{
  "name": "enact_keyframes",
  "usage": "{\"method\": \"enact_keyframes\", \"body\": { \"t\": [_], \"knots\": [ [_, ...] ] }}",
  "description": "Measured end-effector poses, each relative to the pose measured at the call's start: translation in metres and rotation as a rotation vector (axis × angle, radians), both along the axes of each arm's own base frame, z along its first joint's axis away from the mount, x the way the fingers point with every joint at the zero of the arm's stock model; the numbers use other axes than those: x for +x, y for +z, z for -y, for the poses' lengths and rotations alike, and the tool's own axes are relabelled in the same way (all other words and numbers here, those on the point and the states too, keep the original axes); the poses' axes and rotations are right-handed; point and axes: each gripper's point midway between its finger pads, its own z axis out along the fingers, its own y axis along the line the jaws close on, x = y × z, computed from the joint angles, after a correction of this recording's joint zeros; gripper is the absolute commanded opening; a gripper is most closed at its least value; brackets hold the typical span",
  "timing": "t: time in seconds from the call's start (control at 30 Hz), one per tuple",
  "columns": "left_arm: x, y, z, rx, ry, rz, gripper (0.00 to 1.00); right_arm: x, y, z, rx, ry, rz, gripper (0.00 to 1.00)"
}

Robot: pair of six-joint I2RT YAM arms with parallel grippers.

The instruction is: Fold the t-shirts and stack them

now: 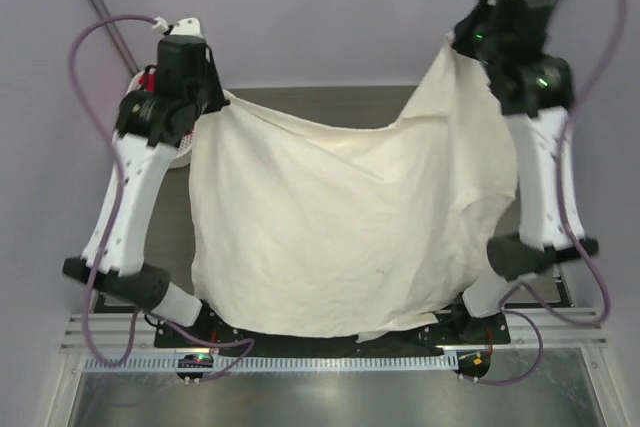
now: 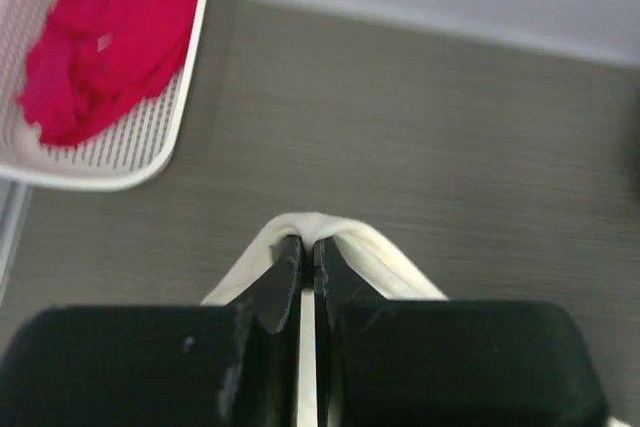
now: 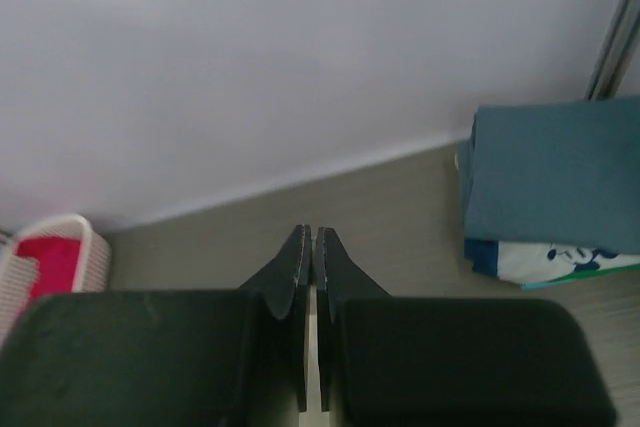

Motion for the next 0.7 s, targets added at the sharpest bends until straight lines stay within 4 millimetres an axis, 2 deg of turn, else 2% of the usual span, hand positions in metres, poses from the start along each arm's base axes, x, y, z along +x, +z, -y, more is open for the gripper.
{"method": "enact_keyframes", "body": {
  "t": [0.07,0.1,0.13,0.17,0.2,0.23,0.27,0.3,0.33,0.37,0.4,0.43,0.47,0.53,0.6,0.7],
  "knots": [
    [0.061,-0.079,-0.021,0.020,0.074,-0.195,0.00,0.087,-0.079,-0.020,-0.036,0.022,-0.188,0.01],
    [0.082,-0.116,-0.032,0.027,0.103,-0.287,0.00,0.132,-0.132,-0.032,-0.050,0.043,-0.295,0.05],
    [0.104,-0.153,-0.043,0.023,0.126,-0.377,0.10,0.169,-0.185,-0.040,-0.059,0.060,-0.393,0.51],
    [0.124,-0.189,-0.055,0.014,0.145,-0.460,0.20,0.197,-0.227,-0.046,-0.060,0.069,-0.457,0.68],
    [0.140,-0.229,-0.067,-0.001,0.162,-0.559,0.29,0.221,-0.277,-0.050,-0.060,0.078,-0.535,0.80],
    [0.153,-0.256,-0.076,-0.014,0.177,-0.625,0.37,0.241,-0.335,-0.051,-0.063,0.082,-0.621,0.96],
    [0.166,-0.280,-0.083,-0.031,0.184,-0.669,0.48,0.248,-0.374,-0.051,-0.060,0.081,-0.686,0.98],
    [0.176,-0.305,-0.091,-0.043,0.194,-0.720,0.51,0.247,-0.416,-0.049,-0.070,0.081,-0.770,0.99],
    [0.180,-0.322,-0.097,-0.053,0.202,-0.758,0.56,0.240,-0.448,-0.046,-0.076,0.078,-0.848,0.99],
    [0.179,-0.332,-0.101,-0.057,0.205,-0.784,0.58,0.231,-0.471,-0.043,-0.082,0.076,-0.908,0.99],
    [0.174,-0.338,-0.102,-0.059,0.206,-0.813,0.59,0.219,-0.488,-0.040,-0.086,0.072,-0.963,0.99],
    [0.169,-0.337,-0.101,-0.059,0.204,-0.822,0.59,0.210,-0.496,-0.037,-0.086,0.069,-0.991,0.99],
    [0.162,-0.332,-0.096,-0.055,0.195,-0.819,0.60,0.200,-0.499,-0.034,-0.085,0.067,-1.014,0.99],
    [0.142,-0.314,-0.082,-0.045,0.166,-0.793,0.60,0.179,-0.489,-0.033,-0.067,0.075,-1.017,0.99],
    [0.116,-0.289,-0.064,-0.032,0.125,-0.755,0.60,0.163,-0.460,-0.039,-0.032,0.104,-0.971,0.98],
    [0.072,-0.251,-0.036,-0.023,0.050,-0.649,0.59,0.167,-0.398,-0.058,0.032,0.168,-0.809,0.96]
  ]
}}
